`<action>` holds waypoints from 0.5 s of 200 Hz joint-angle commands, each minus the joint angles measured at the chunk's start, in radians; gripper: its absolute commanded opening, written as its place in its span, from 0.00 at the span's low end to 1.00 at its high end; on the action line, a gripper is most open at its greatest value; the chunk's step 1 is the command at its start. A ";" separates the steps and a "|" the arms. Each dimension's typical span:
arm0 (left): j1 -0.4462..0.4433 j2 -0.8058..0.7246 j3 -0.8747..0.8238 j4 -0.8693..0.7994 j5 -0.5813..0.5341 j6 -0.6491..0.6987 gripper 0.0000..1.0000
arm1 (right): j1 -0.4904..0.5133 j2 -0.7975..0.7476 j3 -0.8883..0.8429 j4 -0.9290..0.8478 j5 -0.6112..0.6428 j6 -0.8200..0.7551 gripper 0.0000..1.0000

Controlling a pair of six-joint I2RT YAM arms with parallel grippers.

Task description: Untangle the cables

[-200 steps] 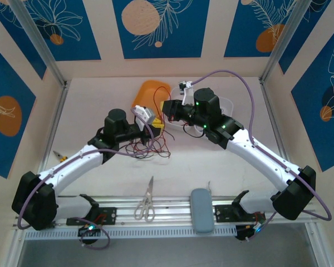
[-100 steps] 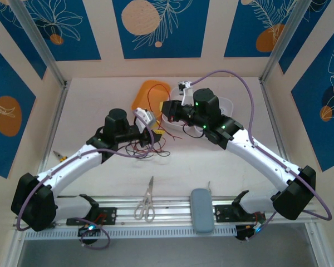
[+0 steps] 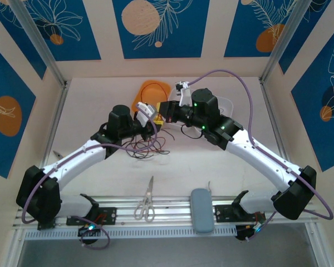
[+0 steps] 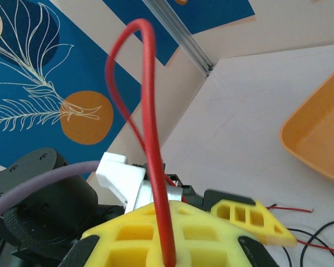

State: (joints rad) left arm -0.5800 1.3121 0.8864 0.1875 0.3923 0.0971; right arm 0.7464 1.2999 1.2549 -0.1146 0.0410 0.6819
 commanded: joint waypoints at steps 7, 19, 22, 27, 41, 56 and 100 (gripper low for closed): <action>0.006 -0.019 0.031 0.063 -0.043 -0.042 0.03 | 0.000 -0.004 0.010 -0.024 0.015 -0.009 0.00; 0.005 -0.033 0.029 0.064 -0.060 -0.054 0.00 | -0.002 -0.013 -0.003 -0.031 0.020 -0.015 0.00; 0.006 -0.037 0.029 0.063 -0.065 -0.059 0.00 | -0.003 -0.016 -0.006 -0.032 0.023 -0.015 0.01; 0.005 -0.044 0.029 0.060 -0.076 -0.065 0.00 | -0.005 -0.022 -0.015 -0.038 0.029 -0.019 0.07; 0.006 -0.062 0.035 0.045 -0.099 -0.085 0.00 | -0.009 -0.050 -0.052 -0.046 0.054 -0.026 0.28; 0.008 -0.078 0.047 0.019 -0.118 -0.108 0.00 | -0.015 -0.094 -0.114 -0.039 0.076 -0.032 0.46; 0.009 -0.107 0.108 -0.064 -0.155 -0.214 0.00 | 0.046 -0.228 -0.447 0.174 0.167 -0.146 0.67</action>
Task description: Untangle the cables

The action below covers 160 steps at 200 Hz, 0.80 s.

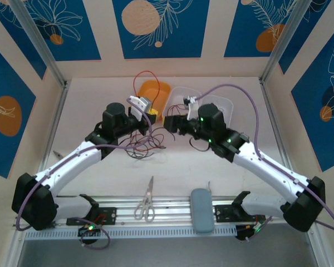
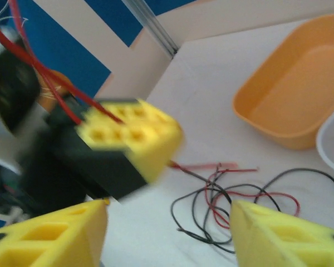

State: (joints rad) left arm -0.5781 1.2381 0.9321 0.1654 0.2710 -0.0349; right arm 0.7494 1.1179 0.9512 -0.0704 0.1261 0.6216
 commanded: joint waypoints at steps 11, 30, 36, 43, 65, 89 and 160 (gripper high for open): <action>0.008 -0.037 0.073 -0.055 -0.028 -0.107 0.00 | 0.069 -0.028 -0.181 0.162 0.123 -0.112 0.68; 0.009 -0.044 0.088 -0.072 -0.017 -0.152 0.00 | 0.128 0.035 -0.228 0.293 0.186 -0.188 0.71; 0.007 -0.048 0.092 -0.079 -0.015 -0.166 0.00 | 0.146 0.062 -0.239 0.345 0.203 -0.212 0.72; 0.007 -0.050 0.098 -0.089 -0.013 -0.181 0.00 | 0.162 0.096 -0.247 0.404 0.227 -0.242 0.73; 0.008 -0.054 0.126 -0.141 -0.006 -0.211 0.00 | 0.195 0.220 -0.249 0.600 0.298 -0.339 0.76; 0.008 -0.058 0.149 -0.192 -0.002 -0.238 0.00 | 0.216 0.358 -0.216 0.791 0.351 -0.428 0.77; 0.011 -0.094 0.163 -0.272 0.039 -0.292 0.00 | 0.209 0.571 -0.081 0.936 0.490 -0.505 0.59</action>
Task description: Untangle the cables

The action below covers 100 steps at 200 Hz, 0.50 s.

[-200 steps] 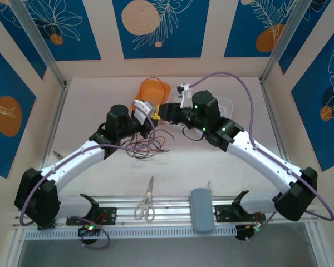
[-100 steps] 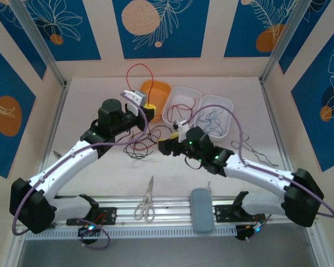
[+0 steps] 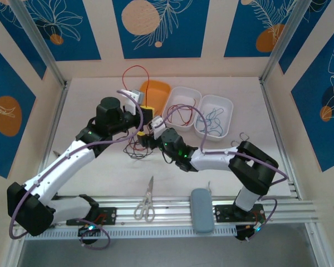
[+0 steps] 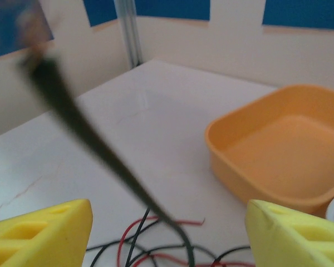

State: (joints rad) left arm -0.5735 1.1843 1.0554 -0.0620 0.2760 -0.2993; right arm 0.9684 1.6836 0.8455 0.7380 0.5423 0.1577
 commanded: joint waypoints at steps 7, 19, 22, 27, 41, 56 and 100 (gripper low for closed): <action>0.008 -0.046 0.042 -0.053 0.030 -0.023 0.00 | -0.014 0.002 0.019 0.130 0.068 -0.039 0.50; 0.008 -0.055 0.043 -0.060 0.015 -0.016 0.00 | -0.014 -0.007 0.006 0.121 0.063 -0.033 0.36; 0.009 -0.057 0.043 -0.061 0.012 -0.013 0.00 | -0.014 -0.013 0.000 0.117 0.059 -0.028 0.31; 0.010 -0.059 0.046 -0.061 0.005 -0.010 0.00 | -0.014 -0.019 -0.010 0.110 0.052 -0.023 0.25; 0.015 -0.063 0.052 -0.061 -0.012 -0.002 0.00 | -0.013 -0.042 -0.036 0.083 0.043 -0.004 0.10; 0.019 -0.063 0.065 -0.058 -0.025 0.007 0.00 | -0.011 -0.066 -0.067 0.053 0.043 0.027 0.00; 0.034 -0.044 0.131 -0.062 -0.054 0.055 0.00 | -0.014 -0.106 -0.143 -0.028 0.044 0.142 0.00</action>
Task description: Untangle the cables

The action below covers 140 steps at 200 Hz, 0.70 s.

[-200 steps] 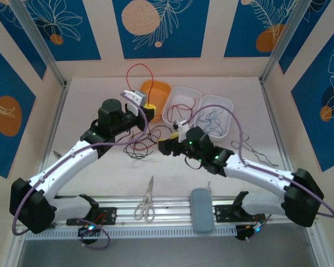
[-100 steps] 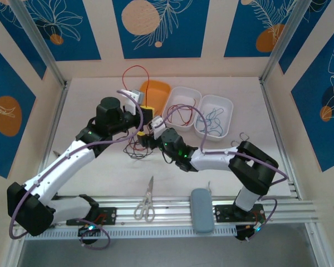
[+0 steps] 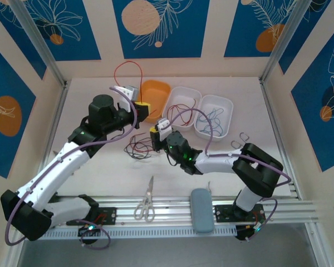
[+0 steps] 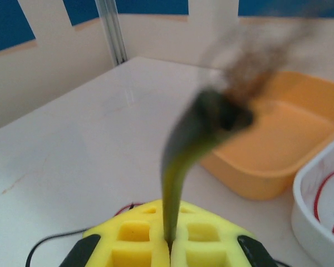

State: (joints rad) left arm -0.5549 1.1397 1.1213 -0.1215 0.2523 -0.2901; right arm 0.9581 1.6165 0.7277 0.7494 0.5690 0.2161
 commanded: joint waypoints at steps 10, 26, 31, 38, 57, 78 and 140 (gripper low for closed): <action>0.015 0.014 0.087 -0.021 -0.040 0.064 0.00 | -0.003 -0.050 -0.025 -0.085 0.027 0.116 0.00; 0.017 0.048 0.133 -0.070 -0.053 0.096 0.00 | -0.001 -0.079 -0.019 -0.176 0.051 0.182 0.17; 0.017 0.063 0.148 -0.086 -0.058 0.107 0.00 | -0.001 -0.092 -0.020 -0.208 0.056 0.205 0.26; 0.017 0.087 0.170 -0.113 -0.063 0.124 0.00 | -0.001 -0.113 -0.022 -0.256 0.062 0.240 0.39; 0.016 0.172 0.256 -0.200 -0.065 0.165 0.00 | -0.001 -0.166 -0.026 -0.364 0.073 0.315 0.61; 0.016 0.279 0.345 -0.292 -0.042 0.200 0.00 | -0.005 -0.244 -0.023 -0.490 0.087 0.370 0.70; 0.008 0.606 0.578 -0.494 0.088 0.259 0.00 | -0.056 -0.568 0.015 -0.933 0.215 0.534 0.78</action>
State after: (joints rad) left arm -0.5461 1.6508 1.6093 -0.4931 0.2653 -0.0814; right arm 0.9302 1.1580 0.7048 0.0769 0.6781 0.6319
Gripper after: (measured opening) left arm 0.086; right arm 0.774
